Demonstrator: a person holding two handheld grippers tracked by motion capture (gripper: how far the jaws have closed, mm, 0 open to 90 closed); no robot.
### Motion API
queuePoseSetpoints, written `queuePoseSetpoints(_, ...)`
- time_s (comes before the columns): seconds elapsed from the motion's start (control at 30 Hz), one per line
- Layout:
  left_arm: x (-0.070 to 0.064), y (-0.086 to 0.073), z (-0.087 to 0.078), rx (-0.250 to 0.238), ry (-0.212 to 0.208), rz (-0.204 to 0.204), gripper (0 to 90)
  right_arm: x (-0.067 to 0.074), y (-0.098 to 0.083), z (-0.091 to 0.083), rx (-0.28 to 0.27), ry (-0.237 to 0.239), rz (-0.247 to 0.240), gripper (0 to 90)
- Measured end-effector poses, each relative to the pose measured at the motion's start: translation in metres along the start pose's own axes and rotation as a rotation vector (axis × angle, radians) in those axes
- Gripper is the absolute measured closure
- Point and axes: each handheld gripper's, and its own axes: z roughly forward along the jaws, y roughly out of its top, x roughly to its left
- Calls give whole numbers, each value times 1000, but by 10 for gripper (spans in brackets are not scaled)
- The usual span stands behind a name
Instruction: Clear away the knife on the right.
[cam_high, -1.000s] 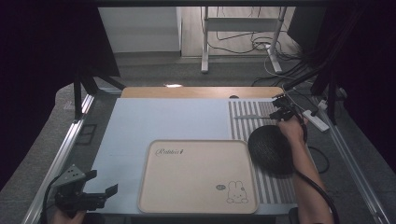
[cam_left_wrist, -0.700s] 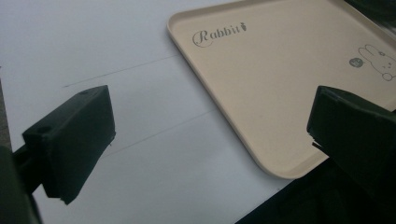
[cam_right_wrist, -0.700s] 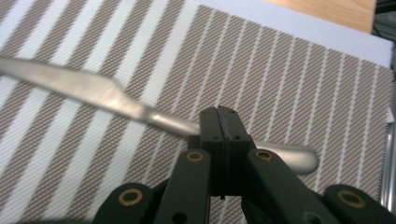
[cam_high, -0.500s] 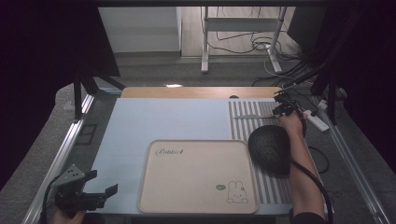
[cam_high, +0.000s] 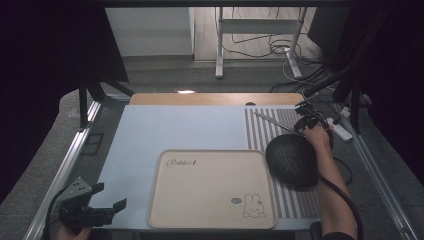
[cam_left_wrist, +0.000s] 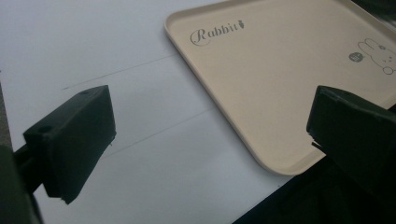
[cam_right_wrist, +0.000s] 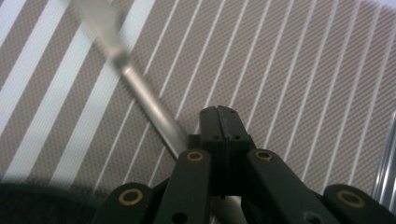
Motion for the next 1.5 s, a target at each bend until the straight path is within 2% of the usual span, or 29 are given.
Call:
queuePoseSetpoints(0.13,-1,1,1,-1,-1,6,22,3,-7,-6,40,48,-31,900)
queuePoseSetpoints(0.17,-1,1,1,1,-1,9,23,4,-10,-8,56,77,-40,900)
queuePoseSetpoints(0.4,-1,1,1,3,-3,16,23,1,-12,-9,60,89,-31,900)
queuePoseSetpoints(0.53,-1,1,1,2,-5,13,23,-1,-10,-13,17,68,-11,881)
queuePoseSetpoints(0.67,-1,1,1,4,-4,16,24,-2,-6,-21,-50,58,12,694)
queuePoseSetpoints(0.77,-1,1,1,7,-4,17,24,-2,-2,-22,-60,81,51,509)
queuePoseSetpoints(0.93,-2,1,2,9,-3,20,24,5,6,-19,-86,92,60,219)
queuePoseSetpoints(1.07,-2,1,2,9,-4,18,24,15,13,-15,-78,79,39,20)
queuePoseSetpoints(1.1,-2,1,2,10,-4,19,24,17,14,-14,-72,75,36,4)
queuePoseSetpoints(1.17,-2,1,2,10,-4,20,24,22,18,-11,-56,101,40,0)
queuePoseSetpoints(1.4,-1,1,1,8,-6,19,24,31,23,4,-23,59,2,3)
queuePoseSetpoints(1.5,-1,1,1,7,-8,17,24,28,21,11,4,74,1,149)
